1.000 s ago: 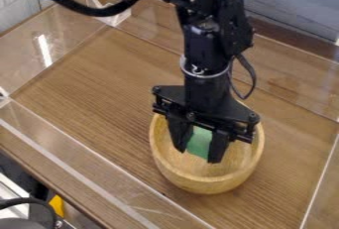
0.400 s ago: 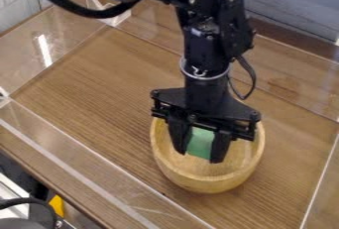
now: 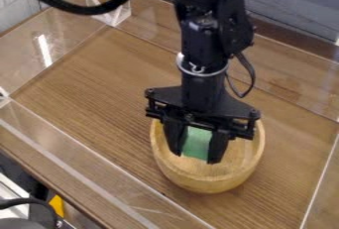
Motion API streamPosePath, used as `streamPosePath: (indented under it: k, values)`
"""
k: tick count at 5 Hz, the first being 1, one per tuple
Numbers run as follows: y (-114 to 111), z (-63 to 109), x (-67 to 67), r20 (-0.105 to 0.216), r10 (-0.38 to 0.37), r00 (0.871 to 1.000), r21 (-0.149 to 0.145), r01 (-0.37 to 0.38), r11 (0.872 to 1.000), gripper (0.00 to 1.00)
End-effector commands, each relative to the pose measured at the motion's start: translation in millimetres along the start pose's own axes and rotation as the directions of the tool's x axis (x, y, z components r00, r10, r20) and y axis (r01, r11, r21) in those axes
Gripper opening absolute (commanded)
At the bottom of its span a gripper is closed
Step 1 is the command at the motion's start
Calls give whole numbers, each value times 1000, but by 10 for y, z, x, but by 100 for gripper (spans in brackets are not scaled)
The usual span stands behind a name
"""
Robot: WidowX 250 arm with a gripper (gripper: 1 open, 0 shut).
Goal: Put the green block in the brown bowl
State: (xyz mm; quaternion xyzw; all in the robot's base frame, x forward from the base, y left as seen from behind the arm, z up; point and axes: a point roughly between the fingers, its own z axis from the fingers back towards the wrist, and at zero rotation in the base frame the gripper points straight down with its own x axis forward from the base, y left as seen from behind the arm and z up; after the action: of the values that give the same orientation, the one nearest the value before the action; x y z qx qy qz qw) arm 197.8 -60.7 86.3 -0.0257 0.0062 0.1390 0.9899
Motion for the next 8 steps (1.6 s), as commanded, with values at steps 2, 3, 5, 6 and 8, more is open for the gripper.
streamPosePath:
  k: [2,3,5,6,8]
  values:
    - [-272,103,200,43,16,999,-11,-16,1000,0]
    - [-333,79,296,43,31,999,2,-31,1000,0]
    - [-177,170,344,50,65,997,17,-66,998,0]
    - [-119,236,324,52,90,995,24,-91,996,0]
    - [-97,220,443,62,95,994,38,-98,994,0]
